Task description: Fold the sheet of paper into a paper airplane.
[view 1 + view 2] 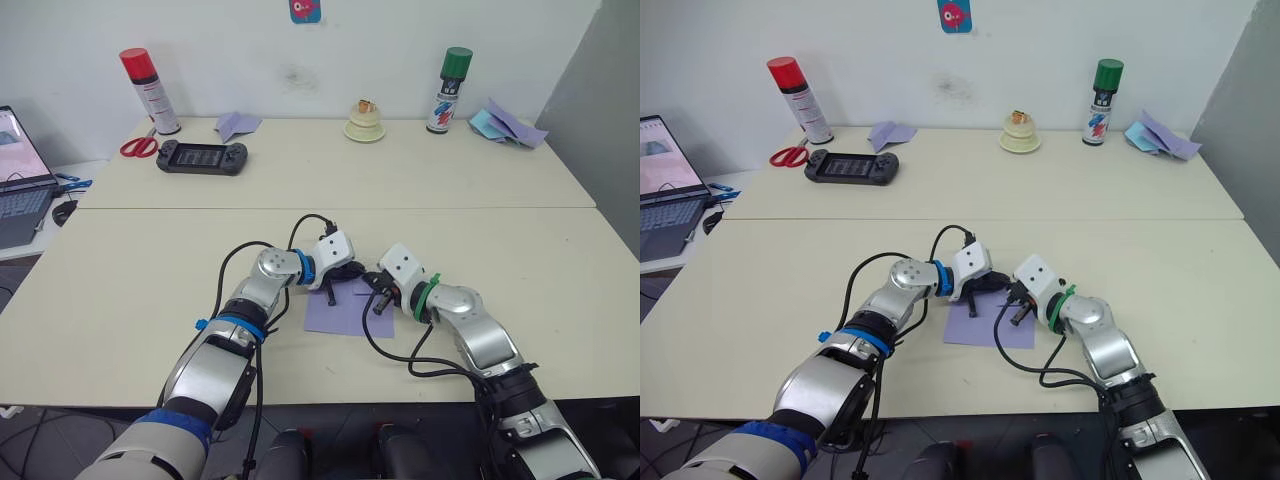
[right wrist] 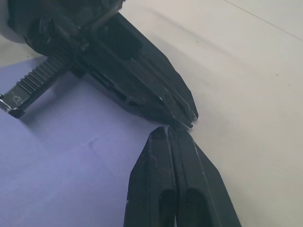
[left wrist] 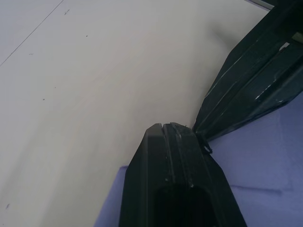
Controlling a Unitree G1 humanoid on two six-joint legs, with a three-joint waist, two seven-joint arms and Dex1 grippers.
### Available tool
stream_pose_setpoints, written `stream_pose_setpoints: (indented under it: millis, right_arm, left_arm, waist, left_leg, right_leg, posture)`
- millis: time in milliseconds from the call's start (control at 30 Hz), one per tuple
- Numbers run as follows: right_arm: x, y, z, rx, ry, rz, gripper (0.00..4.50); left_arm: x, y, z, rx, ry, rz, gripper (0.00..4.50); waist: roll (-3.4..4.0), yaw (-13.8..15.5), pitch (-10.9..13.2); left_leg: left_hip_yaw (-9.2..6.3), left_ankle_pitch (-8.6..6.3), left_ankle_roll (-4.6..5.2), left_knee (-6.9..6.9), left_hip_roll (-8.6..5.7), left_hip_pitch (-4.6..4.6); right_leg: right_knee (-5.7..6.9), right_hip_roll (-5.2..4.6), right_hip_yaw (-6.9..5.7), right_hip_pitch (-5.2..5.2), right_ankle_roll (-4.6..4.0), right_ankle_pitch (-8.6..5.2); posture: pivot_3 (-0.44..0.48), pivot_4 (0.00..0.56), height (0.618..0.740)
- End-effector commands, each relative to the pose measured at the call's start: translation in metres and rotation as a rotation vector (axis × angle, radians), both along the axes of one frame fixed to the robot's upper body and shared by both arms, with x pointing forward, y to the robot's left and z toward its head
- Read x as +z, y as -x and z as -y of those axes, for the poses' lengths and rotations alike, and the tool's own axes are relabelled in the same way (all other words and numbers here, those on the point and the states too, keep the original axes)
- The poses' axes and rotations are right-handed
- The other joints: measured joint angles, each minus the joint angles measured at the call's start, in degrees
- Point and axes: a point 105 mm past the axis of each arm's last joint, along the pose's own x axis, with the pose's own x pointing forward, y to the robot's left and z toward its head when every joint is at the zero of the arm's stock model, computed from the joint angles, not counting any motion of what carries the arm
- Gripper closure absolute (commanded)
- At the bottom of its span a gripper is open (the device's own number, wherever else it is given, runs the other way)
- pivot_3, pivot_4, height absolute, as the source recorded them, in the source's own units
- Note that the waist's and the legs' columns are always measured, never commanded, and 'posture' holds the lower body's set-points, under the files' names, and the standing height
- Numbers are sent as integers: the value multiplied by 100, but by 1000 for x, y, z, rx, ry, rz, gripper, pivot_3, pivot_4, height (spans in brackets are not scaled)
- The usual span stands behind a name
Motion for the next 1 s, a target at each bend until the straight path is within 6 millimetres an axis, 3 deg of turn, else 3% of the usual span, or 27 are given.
stream_pose_setpoints:
  millis: [33,233,600,833,1000]
  right_arm:
    - [-7,0,6,-33,-9,-51,4462]
    - [-23,12,23,-71,-15,-133,4462]
    - [-33,33,44,-108,-5,-198,4462]
    - [23,58,38,38,-219,-11,4462]
    - [36,54,32,56,-224,28,4462]
  left_arm:
    - [-29,11,-7,-7,-82,-76,4500]
    - [-34,14,-6,-14,-97,-84,4500]
    - [-37,15,-4,-21,-102,-85,4500]
    - [-35,15,-1,-29,-97,-80,4500]
    - [-32,14,2,-39,-92,-67,4500]
  waist:
    - [0,0,0]
    - [1,44,-3]
    - [-3,98,-15]
    - [-4,111,-14]
    - [-5,110,-13]
  left_leg:
    - [-1,0,0,0,0,0]
    - [-3,0,0,0,-2,0]
    - [-2,0,0,3,-4,6]
    - [-2,0,1,4,-8,-2]
    - [-4,0,1,5,-7,-2]
  right_leg:
    - [0,0,0,0,0,0]
    - [-1,0,0,5,0,0]
    - [-3,0,-1,14,2,-1]
    - [-9,1,-4,12,6,-2]
    - [-11,2,-7,13,10,-1]
  posture:
    - [0,150,722]
    - [0,150,722]
    - [0,150,722]
    - [0,150,722]
    - [0,150,722]
